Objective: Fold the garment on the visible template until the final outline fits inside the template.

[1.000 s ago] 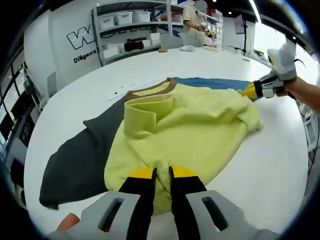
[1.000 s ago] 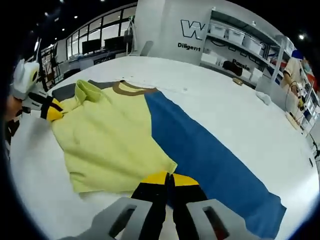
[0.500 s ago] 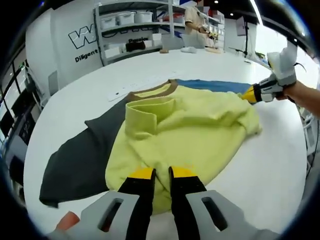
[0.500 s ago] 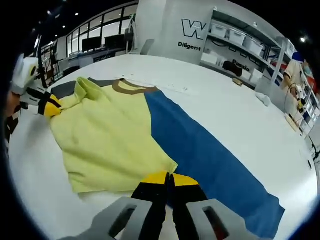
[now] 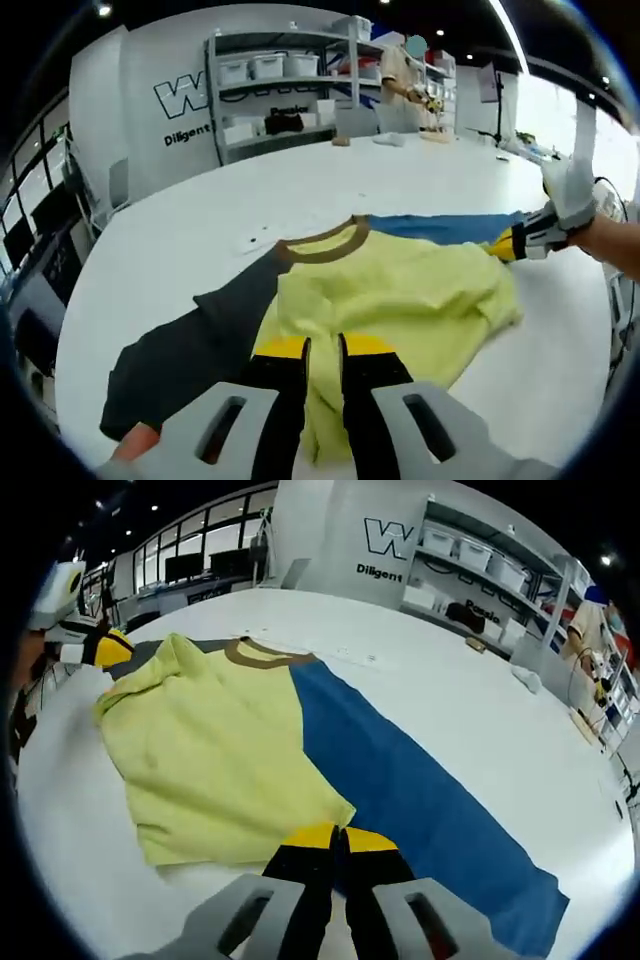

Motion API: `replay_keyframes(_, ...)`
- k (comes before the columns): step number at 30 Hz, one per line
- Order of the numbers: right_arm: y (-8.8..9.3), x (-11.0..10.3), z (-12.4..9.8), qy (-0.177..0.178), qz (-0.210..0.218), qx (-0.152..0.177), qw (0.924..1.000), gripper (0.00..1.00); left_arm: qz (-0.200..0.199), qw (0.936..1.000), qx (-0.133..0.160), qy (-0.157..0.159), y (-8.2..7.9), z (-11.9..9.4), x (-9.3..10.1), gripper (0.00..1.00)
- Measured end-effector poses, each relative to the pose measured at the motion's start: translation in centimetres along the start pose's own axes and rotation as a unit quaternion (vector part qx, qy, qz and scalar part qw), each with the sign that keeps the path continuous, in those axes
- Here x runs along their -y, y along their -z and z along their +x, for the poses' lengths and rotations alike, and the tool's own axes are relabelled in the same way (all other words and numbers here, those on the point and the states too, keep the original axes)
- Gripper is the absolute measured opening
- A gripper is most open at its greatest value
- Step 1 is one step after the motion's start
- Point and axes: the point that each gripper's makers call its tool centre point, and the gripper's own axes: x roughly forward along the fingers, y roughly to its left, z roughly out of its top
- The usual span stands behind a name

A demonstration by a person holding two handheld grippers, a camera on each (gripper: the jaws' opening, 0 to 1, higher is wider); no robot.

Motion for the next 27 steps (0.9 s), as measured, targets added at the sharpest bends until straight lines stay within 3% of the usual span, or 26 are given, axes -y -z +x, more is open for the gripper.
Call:
replay_keyframes(6, 0.0, 0.0, 0.0, -0.001, 0.002, 0.001, 1.0000, 0.00, 0.020, 0.9998, -0.001, 0.002, -0.9, 2.4, 0.9, 0.11)
replay_keyframes(13, 0.0, 0.0, 0.1, -0.001, 0.003, 0.001, 1.0000, 0.00, 0.041, 0.9983, -0.042, -0.007, 0.9, 5.0, 0.2, 0.11)
replay_keyframes(27, 0.0, -0.1, 0.1, -0.001, -0.001, 0.004, 1.0000, 0.00, 0.051, 0.9966, -0.060, -0.021, 1.8, 6.7, -0.1, 0.16)
